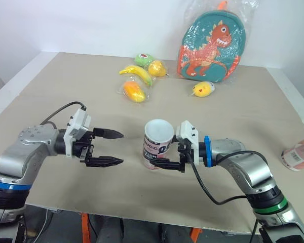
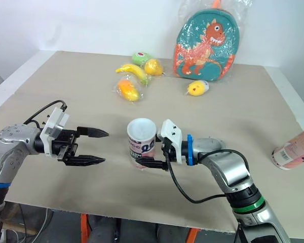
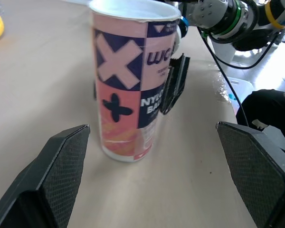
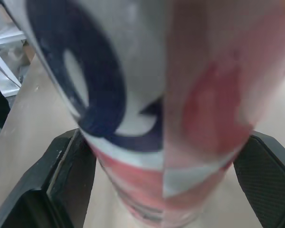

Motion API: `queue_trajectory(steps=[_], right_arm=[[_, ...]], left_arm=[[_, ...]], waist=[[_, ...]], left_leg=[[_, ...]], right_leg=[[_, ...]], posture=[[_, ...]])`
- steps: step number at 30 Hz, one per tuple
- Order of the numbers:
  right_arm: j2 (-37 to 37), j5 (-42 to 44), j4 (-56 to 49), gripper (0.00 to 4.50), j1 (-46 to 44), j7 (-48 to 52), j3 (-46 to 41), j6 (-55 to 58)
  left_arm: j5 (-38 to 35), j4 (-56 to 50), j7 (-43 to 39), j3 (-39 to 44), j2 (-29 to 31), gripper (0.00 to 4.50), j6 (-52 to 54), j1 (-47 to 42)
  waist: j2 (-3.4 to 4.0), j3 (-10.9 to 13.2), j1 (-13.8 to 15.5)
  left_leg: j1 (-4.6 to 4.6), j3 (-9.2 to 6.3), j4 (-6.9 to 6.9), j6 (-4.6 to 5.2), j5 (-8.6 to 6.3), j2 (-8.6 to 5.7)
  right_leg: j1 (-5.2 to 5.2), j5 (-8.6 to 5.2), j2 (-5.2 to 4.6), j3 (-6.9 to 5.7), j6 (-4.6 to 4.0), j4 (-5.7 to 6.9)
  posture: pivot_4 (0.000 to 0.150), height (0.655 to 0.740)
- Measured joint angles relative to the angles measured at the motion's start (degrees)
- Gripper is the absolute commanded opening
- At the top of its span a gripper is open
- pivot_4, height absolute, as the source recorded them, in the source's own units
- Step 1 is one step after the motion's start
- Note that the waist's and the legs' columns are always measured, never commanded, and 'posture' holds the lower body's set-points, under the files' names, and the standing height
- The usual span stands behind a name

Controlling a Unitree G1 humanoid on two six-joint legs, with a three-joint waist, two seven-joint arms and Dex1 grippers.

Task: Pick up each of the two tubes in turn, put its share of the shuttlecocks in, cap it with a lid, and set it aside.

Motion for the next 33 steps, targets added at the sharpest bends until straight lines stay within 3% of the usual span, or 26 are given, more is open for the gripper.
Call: queue_trajectory(steps=[7, 15, 22, 26, 33], right_arm=[[0.6, 0.3, 0.0, 2.52, 0.5, -0.1, -0.7, 0.1], [-1.4, 5.1, -3.8, 2.52, 5.2, -2.9, -11.0, 3.5], [-2.9, 5.7, 1.6, 2.52, 13.1, -14.4, -34.5, 0.7], [-2.1, 5.7, 5.9, 2.52, 17.3, -20.5, -46.1, -1.4], [-1.3, 5.2, 9.5, 2.52, 20.9, -27.8, -52.5, -2.4]], left_arm=[[0.1, 0.3, -0.1, -0.8, -0.7, 4.5, -0.5, -1.4], [1.0, 4.8, -1.3, -4.3, -4.8, 4.5, -1.8, -6.0], [2.8, 13.3, 1.5, -8.2, -17.3, 4.5, -4.1, -15.6], [3.7, 16.5, 3.8, -8.8, -21.3, 4.5, -4.3, -18.8], [6.7, 20.8, 4.9, -10.9, -25.6, 4.5, -6.8, -20.7]], waist=[[0.0, 0.0, 0.0], [-0.02, 0.0, 0.3], [-0.05, 0.0, 1.6], [0.03, 0.0, 1.1], [0.4, 0.0, 0.0]], left_leg=[[0.0, 0.0, 0.0, 0.0, 0.0, 0.0], [-0.03, -0.02, 0.01, 0.0, 0.0, -0.05], [-0.08, -0.03, 0.21, 0.01, 0.0, -0.24], [-0.08, 0.02, 0.2, 0.07, -0.03, -0.31], [-0.03, 0.09, 0.19, 0.08, -0.03, -0.34]], right_leg=[[0.0, 0.0, 0.0, -0.01, -0.01, 0.0], [0.03, 0.02, -0.01, -0.01, -0.01, 0.0], [0.11, 0.1, -0.13, 0.03, 0.12, -0.03], [0.11, 0.14, -0.16, 0.15, 0.06, -0.03], [0.11, 0.17, -0.16, 0.26, 0.15, -0.02]], posture=[[0.15, 0.74], [0.15, 0.74], [0.15, 0.74], [0.15, 0.74], [0.15, 0.74]])
